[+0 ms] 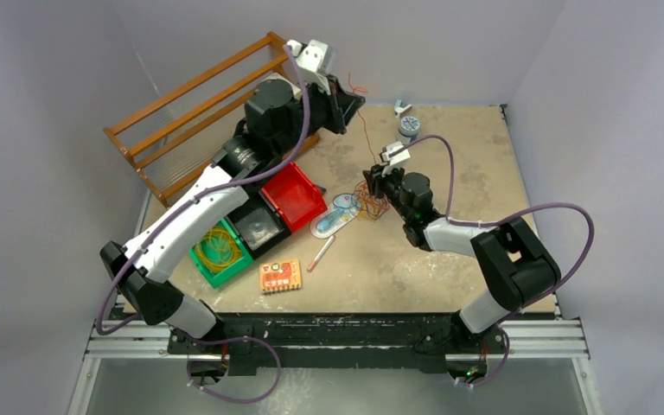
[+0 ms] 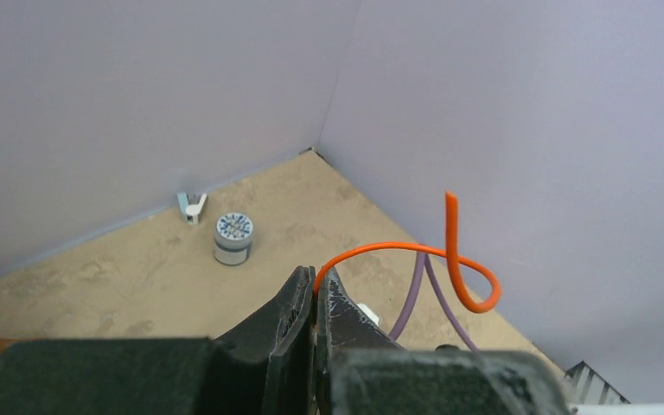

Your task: Untangle the cables

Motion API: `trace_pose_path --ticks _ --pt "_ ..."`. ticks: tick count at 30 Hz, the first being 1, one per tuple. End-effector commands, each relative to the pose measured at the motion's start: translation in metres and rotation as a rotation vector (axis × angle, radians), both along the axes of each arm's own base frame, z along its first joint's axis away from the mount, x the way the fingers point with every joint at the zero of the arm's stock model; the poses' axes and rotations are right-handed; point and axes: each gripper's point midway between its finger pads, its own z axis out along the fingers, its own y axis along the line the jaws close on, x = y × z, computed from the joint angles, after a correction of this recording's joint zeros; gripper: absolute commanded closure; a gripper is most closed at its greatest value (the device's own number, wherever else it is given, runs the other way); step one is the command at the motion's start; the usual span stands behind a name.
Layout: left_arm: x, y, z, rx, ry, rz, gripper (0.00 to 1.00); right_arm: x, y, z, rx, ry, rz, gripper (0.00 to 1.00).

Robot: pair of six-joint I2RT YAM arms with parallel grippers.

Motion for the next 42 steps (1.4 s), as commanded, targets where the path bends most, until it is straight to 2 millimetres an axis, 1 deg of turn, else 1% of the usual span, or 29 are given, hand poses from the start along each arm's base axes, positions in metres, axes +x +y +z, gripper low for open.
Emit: trace_pose_path --ticks 1,5,9,14,19,23,26,27,30,33,35,37,42 --pt "-0.013 0.030 0.061 -0.073 -0.079 0.074 1.00 -0.002 -0.028 -0.030 0.039 0.105 -0.163 0.61" --pt "-0.010 0.056 0.083 -0.082 -0.123 0.188 1.00 -0.013 -0.037 -0.056 0.045 0.183 -0.204 0.55" --pt "-0.010 0.083 0.105 -0.092 -0.166 0.301 1.00 -0.020 -0.040 -0.073 0.057 0.238 -0.224 0.51" --pt "-0.020 0.107 0.131 -0.123 -0.221 0.363 1.00 -0.025 -0.040 -0.096 0.068 0.308 -0.236 0.49" --pt "-0.029 0.129 0.155 -0.149 -0.273 0.423 1.00 -0.034 -0.044 -0.109 0.107 0.348 -0.256 0.48" --pt "-0.035 0.139 0.169 -0.163 -0.302 0.444 1.00 -0.041 -0.042 -0.114 0.126 0.364 -0.245 0.46" --pt "-0.036 0.138 0.177 -0.166 -0.317 0.441 1.00 -0.047 -0.045 -0.118 0.152 0.376 -0.255 0.45" --pt "-0.038 0.140 0.183 -0.172 -0.326 0.441 1.00 -0.049 -0.045 -0.119 0.159 0.380 -0.254 0.45" --pt "-0.038 0.138 0.192 -0.179 -0.346 0.432 1.00 -0.052 -0.043 -0.121 0.175 0.386 -0.243 0.45" --pt "-0.038 0.136 0.196 -0.182 -0.357 0.422 1.00 -0.054 -0.043 -0.114 0.191 0.372 -0.234 0.44" --pt "-0.036 0.133 0.193 -0.172 -0.354 0.421 1.00 -0.056 -0.044 -0.097 0.216 0.334 -0.224 0.44" --pt "-0.033 0.132 0.187 -0.155 -0.347 0.426 1.00 -0.059 -0.045 -0.076 0.238 0.285 -0.209 0.44" --pt "-0.022 0.134 0.167 -0.091 -0.308 0.471 1.00 -0.071 -0.051 -0.008 0.245 0.113 -0.149 0.41"
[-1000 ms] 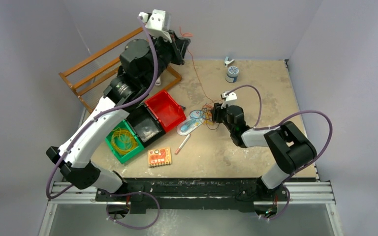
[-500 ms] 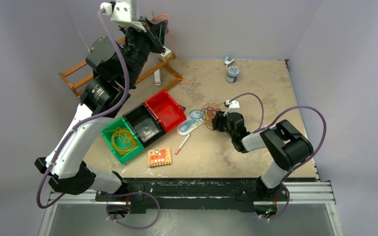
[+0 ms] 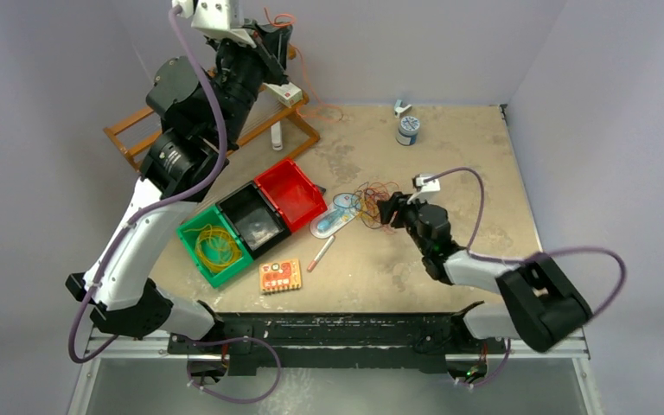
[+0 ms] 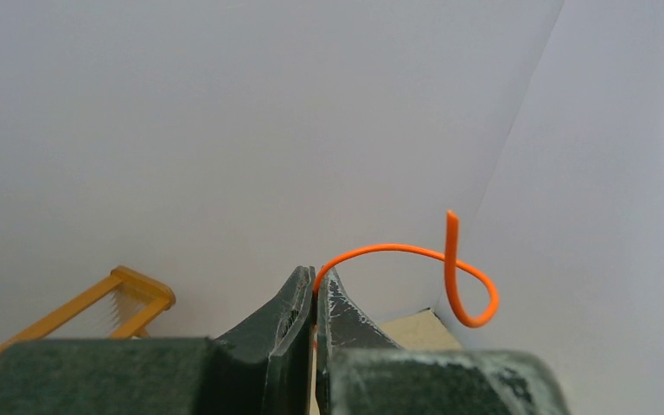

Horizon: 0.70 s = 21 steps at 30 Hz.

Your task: Untangle the cables

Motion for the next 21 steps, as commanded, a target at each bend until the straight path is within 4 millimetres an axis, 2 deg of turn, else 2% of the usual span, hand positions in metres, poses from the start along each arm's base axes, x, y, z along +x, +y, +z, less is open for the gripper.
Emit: trace_pose_path --ticks 1,4,9,15,21 --pt "0.009 0.010 -0.010 0.036 0.026 0.076 1.00 -0.003 -0.002 0.075 0.017 -0.209 0.036 0.41" --pt "0.018 0.011 -0.028 0.072 0.078 0.116 1.00 -0.013 -0.005 0.109 0.001 -0.291 0.066 0.40" --pt "0.029 0.012 -0.063 0.122 0.159 0.163 1.00 -0.025 -0.010 0.143 0.014 -0.383 0.075 0.40" --pt "0.042 0.019 -0.112 0.193 0.251 0.236 1.00 -0.029 -0.010 0.164 0.034 -0.443 0.084 0.39" --pt "0.051 0.025 -0.153 0.235 0.322 0.248 1.00 -0.026 -0.007 0.168 0.022 -0.450 0.094 0.39"
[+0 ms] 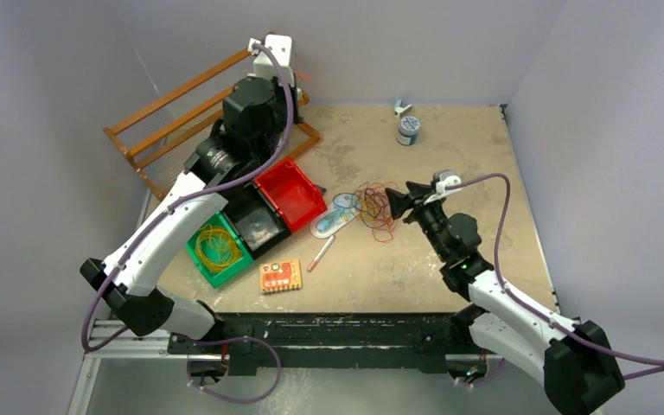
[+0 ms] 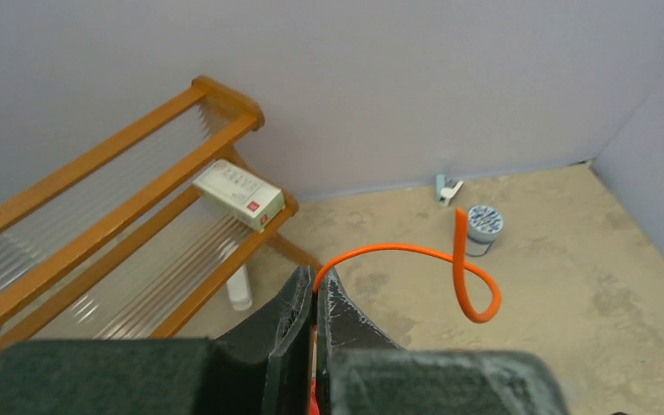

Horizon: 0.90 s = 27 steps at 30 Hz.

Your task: Untangle the cables

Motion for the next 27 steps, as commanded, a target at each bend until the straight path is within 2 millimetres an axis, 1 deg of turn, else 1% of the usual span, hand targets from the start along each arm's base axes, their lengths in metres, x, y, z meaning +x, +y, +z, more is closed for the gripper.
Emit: trace_pose_path --ticks 1,2,4,10,14,19,21,27 --pt "0.000 0.023 -0.009 -0.009 0.007 0.047 1.00 0.005 0.002 0.032 0.008 -0.079 0.005 0.39" --pt "0.002 0.025 -0.013 -0.015 0.014 0.049 1.00 0.005 0.003 0.030 0.007 -0.077 0.007 0.39" --pt "0.006 0.031 -0.027 -0.015 0.041 0.055 1.00 0.006 0.004 0.029 0.004 -0.074 0.011 0.39" --pt "0.015 0.045 -0.054 -0.034 0.093 0.058 1.00 0.009 0.007 0.027 0.004 -0.069 0.020 0.39" --pt "0.016 0.049 -0.068 -0.023 0.117 0.070 1.00 0.011 0.010 0.026 0.003 -0.067 0.029 0.39" --pt "0.018 0.052 -0.097 -0.001 0.170 0.086 1.00 0.011 0.013 0.023 0.005 -0.063 0.041 0.39" --pt "0.020 0.055 -0.112 0.012 0.196 0.101 1.00 0.011 0.013 0.023 0.004 -0.062 0.043 0.39" --pt "0.023 0.059 -0.144 0.054 0.254 0.132 1.00 0.011 0.015 0.024 0.004 -0.064 0.051 0.39"
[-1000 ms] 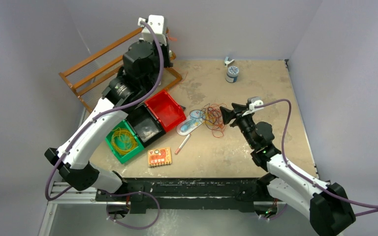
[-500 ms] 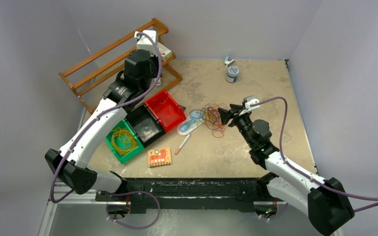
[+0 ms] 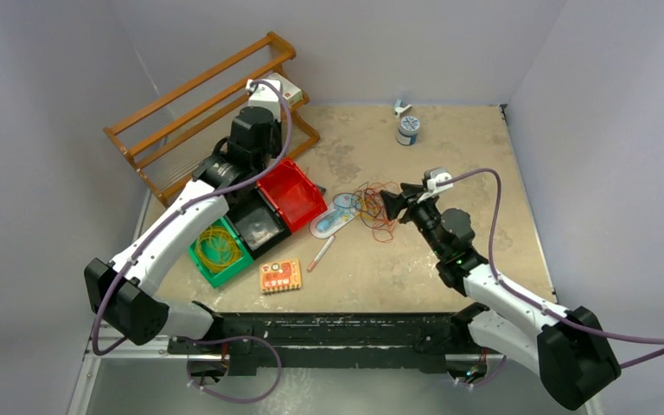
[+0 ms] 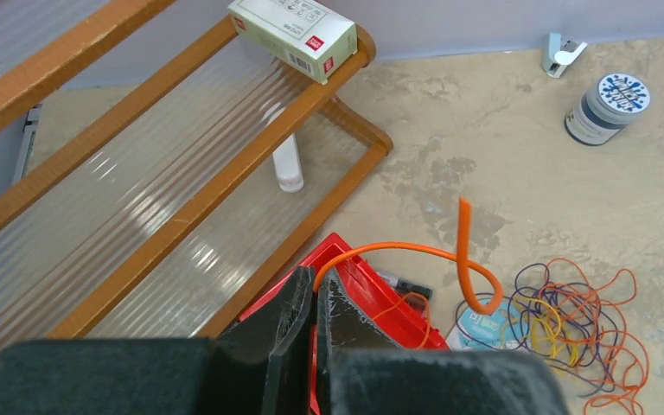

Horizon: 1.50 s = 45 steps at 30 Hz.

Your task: Untangle the cables

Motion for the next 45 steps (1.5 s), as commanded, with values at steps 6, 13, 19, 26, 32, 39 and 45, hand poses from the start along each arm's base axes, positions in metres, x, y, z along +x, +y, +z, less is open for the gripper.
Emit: trace_pose_path --ticks 6,13,19,26,32,39,45 --pt "0.006 0.011 -0.031 0.027 0.040 0.067 1.00 0.005 0.005 0.043 0.050 -0.113 0.015 0.38" --pt "0.004 0.042 -0.041 0.144 0.067 0.203 1.00 0.006 0.007 0.041 0.052 -0.112 0.023 0.38" --pt "0.006 0.047 -0.062 0.230 0.123 0.219 1.00 0.008 0.012 0.041 0.048 -0.111 0.043 0.38" --pt "0.007 0.060 -0.083 0.360 0.182 0.259 1.00 0.009 0.013 0.037 0.044 -0.106 0.047 0.38" --pt "0.009 0.053 -0.096 0.367 0.208 0.221 1.00 0.008 0.017 0.042 0.044 -0.124 0.069 0.38" --pt "0.016 0.024 -0.127 0.355 0.256 0.142 1.00 0.006 0.021 0.040 0.039 -0.127 0.096 0.38" --pt "0.015 -0.003 -0.149 0.297 0.291 0.075 1.00 0.003 0.017 0.037 0.036 -0.126 0.084 0.38"
